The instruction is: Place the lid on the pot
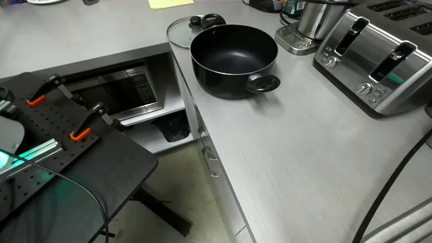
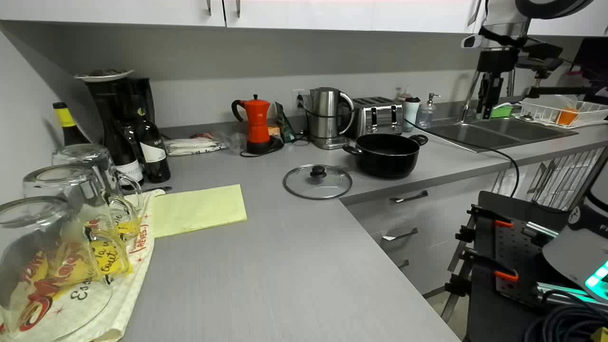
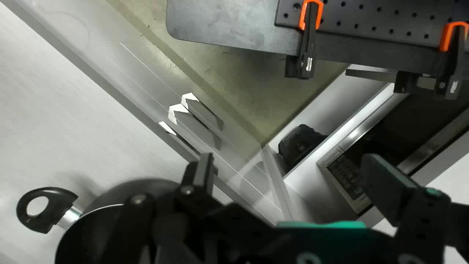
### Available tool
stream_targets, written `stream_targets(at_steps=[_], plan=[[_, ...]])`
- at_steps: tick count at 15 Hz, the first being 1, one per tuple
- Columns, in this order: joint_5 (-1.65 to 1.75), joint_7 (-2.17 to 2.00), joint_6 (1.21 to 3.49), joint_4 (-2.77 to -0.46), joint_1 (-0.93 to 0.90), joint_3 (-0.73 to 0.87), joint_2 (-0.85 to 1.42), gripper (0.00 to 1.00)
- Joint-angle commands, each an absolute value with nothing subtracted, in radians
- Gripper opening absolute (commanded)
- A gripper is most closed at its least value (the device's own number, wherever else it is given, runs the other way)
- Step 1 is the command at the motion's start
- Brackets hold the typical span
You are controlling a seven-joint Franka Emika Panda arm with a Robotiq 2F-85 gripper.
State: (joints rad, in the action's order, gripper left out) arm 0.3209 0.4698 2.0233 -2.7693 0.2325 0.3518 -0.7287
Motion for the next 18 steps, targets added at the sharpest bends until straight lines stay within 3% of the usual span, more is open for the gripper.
stream_targets(at_steps=[1, 11, 18], plan=[[0.318, 0.471, 2.022, -2.768, 0.235, 0.348, -0.728, 1.00], [0.316, 0.466, 2.033, -2.742, 0.217, 0.335, -0.702, 1.00], [0.299, 0.466, 2.062, -2.636, 0.136, 0.287, -0.566, 1.00]])
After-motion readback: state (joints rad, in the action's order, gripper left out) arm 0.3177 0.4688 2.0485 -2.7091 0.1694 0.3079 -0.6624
